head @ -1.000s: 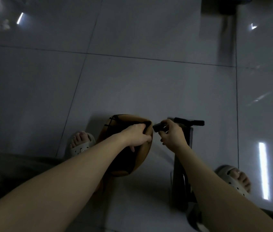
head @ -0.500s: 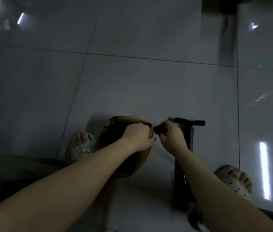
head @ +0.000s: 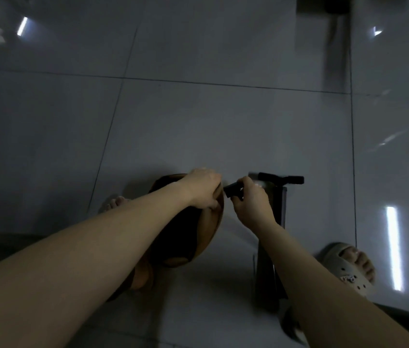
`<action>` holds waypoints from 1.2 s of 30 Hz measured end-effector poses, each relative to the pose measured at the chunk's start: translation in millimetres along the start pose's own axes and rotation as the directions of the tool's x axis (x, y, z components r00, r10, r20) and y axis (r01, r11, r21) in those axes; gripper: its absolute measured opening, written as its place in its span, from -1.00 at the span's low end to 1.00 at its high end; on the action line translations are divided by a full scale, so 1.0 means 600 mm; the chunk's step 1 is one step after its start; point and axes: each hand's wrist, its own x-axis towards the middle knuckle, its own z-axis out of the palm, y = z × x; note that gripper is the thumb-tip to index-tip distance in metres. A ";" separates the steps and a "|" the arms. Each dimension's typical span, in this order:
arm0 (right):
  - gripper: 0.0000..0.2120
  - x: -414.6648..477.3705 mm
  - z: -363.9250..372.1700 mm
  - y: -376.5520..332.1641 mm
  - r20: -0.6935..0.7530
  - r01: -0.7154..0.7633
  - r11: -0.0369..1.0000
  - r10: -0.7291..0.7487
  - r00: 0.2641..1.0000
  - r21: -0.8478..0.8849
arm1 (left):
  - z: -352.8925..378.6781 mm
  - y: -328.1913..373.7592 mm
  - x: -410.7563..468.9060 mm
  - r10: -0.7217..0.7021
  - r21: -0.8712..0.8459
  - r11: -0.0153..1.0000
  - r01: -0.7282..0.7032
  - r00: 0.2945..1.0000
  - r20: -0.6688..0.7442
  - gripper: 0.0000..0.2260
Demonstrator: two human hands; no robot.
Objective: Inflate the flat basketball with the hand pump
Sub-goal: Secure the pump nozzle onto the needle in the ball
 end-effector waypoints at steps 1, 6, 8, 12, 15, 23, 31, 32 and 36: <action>-0.72 -0.002 0.002 -0.002 0.004 0.003 1.000 -0.003 1.000 -0.010 | 0.005 0.000 0.000 -0.006 0.007 1.000 0.006 1.000 -0.004 -0.66; -0.75 -0.020 0.013 -0.009 0.022 -0.016 1.000 0.016 1.000 -0.007 | 0.036 -0.010 -0.005 -0.027 -0.049 0.998 0.024 0.997 -0.066 -0.71; -0.75 -0.023 0.016 -0.010 0.016 -0.011 1.000 0.011 1.000 0.006 | 0.042 -0.015 -0.006 -0.037 -0.100 0.995 0.028 0.994 -0.098 -0.73; -0.77 -0.025 0.017 -0.013 0.018 -0.006 1.000 0.006 1.000 0.014 | 0.047 -0.014 -0.015 -0.059 -0.125 0.991 0.037 0.982 -0.180 -0.75; -0.78 -0.026 0.011 -0.017 0.022 0.001 1.000 -0.001 1.000 -0.010 | 0.048 -0.003 -0.022 -0.028 -0.030 0.999 0.023 0.978 -0.209 -0.76; -0.79 -0.025 0.000 -0.017 0.055 0.056 0.997 -0.053 0.997 -0.060 | 0.019 0.010 -0.017 0.095 0.076 0.993 -0.090 0.993 -0.069 -0.33; -0.61 -0.034 0.010 -0.014 0.032 -0.028 0.998 0.026 0.999 0.050 | 0.011 0.012 -0.013 0.117 0.033 0.993 -0.116 0.993 -0.021 -0.43; -0.54 -0.034 0.009 -0.016 0.026 -0.052 0.997 0.050 0.998 0.065 | 0.008 0.013 -0.013 0.128 0.045 0.991 -0.126 0.992 -0.024 -0.40; -0.40 -0.030 0.006 -0.019 0.073 -0.096 0.995 0.093 0.993 0.028 | 0.003 0.017 -0.013 0.142 0.069 0.988 -0.140 0.990 -0.018 -0.38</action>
